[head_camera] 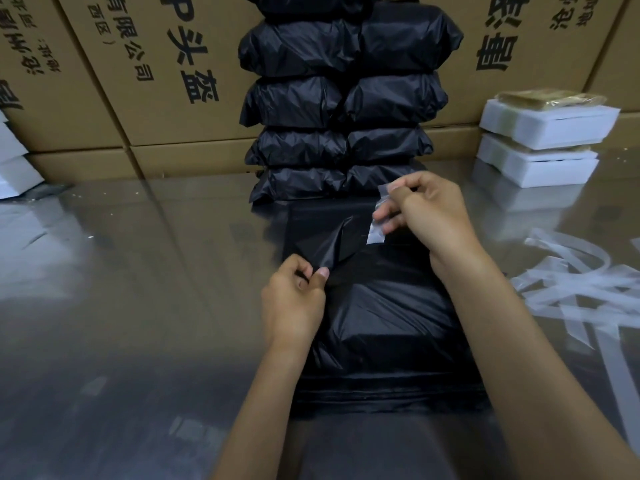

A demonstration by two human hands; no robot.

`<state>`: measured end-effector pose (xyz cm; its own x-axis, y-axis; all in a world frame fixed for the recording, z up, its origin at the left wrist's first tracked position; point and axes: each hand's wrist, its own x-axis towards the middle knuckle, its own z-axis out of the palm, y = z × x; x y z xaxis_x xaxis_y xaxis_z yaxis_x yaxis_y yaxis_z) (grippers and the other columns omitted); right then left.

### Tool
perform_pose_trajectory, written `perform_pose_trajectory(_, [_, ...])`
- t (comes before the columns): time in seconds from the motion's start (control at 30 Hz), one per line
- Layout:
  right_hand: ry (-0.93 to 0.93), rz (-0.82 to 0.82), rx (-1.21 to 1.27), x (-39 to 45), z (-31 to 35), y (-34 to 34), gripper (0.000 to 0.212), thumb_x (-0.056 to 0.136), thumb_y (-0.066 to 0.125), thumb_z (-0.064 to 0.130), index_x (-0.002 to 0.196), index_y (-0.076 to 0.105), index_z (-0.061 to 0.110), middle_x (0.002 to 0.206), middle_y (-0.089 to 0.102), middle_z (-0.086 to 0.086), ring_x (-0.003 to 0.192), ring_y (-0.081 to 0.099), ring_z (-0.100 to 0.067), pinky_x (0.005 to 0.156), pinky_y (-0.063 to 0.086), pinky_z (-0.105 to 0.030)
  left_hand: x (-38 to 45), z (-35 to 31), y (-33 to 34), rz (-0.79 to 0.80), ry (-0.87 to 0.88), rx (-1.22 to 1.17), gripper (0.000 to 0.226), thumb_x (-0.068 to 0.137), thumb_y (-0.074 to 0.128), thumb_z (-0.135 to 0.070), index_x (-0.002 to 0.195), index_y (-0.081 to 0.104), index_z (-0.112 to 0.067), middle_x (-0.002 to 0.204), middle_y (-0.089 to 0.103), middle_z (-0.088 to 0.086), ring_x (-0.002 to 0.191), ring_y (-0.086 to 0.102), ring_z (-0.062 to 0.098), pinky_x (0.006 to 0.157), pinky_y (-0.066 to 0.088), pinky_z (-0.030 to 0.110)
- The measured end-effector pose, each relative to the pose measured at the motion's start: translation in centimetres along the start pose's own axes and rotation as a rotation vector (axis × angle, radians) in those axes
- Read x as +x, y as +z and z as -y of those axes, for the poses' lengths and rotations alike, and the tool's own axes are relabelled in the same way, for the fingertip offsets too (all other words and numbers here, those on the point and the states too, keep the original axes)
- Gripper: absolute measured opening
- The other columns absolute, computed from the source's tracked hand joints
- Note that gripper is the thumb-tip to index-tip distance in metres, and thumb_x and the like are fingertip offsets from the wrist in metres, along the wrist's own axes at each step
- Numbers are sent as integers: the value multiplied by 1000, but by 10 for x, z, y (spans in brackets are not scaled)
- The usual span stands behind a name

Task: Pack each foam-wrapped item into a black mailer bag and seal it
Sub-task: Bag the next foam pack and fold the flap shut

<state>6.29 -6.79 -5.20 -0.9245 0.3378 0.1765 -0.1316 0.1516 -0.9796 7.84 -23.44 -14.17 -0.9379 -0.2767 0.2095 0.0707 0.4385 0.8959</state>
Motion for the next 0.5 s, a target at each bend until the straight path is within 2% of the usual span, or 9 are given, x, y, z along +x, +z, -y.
perform_pose_trajectory(0.13, [-17, 23, -51, 7, -3, -17, 13, 98, 54, 9, 91, 64, 11, 73, 76, -2, 65, 73, -21, 75, 57, -28, -5, 0, 2, 73, 7, 52, 31, 91, 71, -25, 68, 50, -19, 52, 43, -7, 43, 42, 2, 43, 34, 14])
perform_pose_trajectory(0.23, [-7, -3, -34, 13, -6, -31, 13, 97, 54, 7, 89, 64, 11, 75, 77, -2, 73, 76, -24, 82, 58, -32, -4, -1, 3, 108, 2, 75, 33, 91, 70, -24, 67, 48, -19, 51, 43, -7, 42, 42, 2, 41, 31, 14])
perform_pose_trajectory(0.3, [-2, -20, -22, 15, -7, -40, 15, 97, 54, 5, 87, 62, 12, 74, 77, -3, 76, 76, -25, 83, 59, -31, -4, -1, 5, 151, -14, 75, 35, 92, 69, -23, 65, 48, -18, 50, 42, -7, 43, 40, 4, 45, 31, 17])
perform_pose_trajectory(0.37, [2, -31, -24, 16, -9, -49, 17, 98, 52, 4, 85, 61, 12, 76, 77, -6, 80, 76, -27, 83, 59, -32, -4, 1, 6, 209, -28, 90, 34, 93, 68, -21, 65, 50, -18, 52, 45, -6, 51, 43, 8, 56, 38, 26])
perform_pose_trajectory(0.43, [11, -46, -40, 16, -11, -56, 18, 99, 51, 3, 85, 60, 11, 79, 77, -9, 81, 75, -28, 83, 60, -31, -5, 3, 5, 258, -4, 174, 31, 93, 64, -12, 65, 54, -20, 53, 50, -6, 52, 46, 11, 53, 37, 22])
perform_pose_trajectory(0.5, [29, -57, -50, 16, -13, -61, 18, 100, 50, 3, 86, 60, 10, 85, 76, -12, 80, 75, -25, 77, 60, -25, -7, 3, 3, 281, 52, 273, 36, 90, 56, 0, 65, 53, -26, 52, 50, -10, 49, 43, 5, 44, 30, 15])
